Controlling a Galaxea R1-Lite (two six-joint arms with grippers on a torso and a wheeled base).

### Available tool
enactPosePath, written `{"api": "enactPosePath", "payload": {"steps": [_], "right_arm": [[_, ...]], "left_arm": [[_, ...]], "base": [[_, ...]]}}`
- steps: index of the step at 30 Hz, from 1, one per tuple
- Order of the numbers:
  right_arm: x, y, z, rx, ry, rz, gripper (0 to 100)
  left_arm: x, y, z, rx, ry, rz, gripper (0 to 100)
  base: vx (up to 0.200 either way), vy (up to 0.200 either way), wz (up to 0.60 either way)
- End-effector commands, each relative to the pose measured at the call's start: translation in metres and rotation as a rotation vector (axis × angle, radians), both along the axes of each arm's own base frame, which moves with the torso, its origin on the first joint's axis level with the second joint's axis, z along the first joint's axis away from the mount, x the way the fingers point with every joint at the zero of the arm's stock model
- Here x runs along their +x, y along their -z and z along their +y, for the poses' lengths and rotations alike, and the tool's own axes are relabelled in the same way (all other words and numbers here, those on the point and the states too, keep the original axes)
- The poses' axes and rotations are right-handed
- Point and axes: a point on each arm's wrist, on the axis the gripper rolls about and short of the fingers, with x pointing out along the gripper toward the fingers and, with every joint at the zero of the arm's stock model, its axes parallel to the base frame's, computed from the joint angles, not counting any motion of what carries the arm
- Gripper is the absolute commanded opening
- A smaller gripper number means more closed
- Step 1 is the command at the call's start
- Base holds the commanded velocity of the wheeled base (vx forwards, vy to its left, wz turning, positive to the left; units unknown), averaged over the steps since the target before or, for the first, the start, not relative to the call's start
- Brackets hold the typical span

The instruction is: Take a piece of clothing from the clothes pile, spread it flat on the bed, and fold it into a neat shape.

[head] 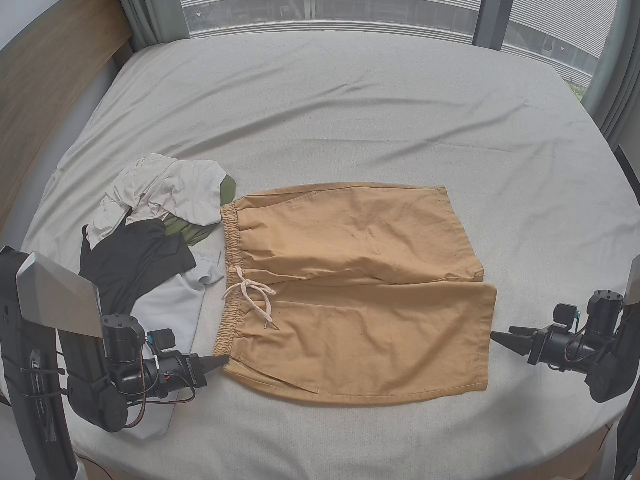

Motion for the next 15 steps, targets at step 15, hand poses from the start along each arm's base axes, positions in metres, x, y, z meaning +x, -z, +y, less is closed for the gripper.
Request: {"api": "enactPosePath", "payload": {"steps": [15], "right_arm": [[-0.027, 0.046, 0.015, -0.063, -0.118, 0.203, 100]], "left_arm": [[0.000, -0.001, -0.001, 0.001, 0.004, -0.008, 0]], "base": [[0.000, 0.000, 0.00]]}}
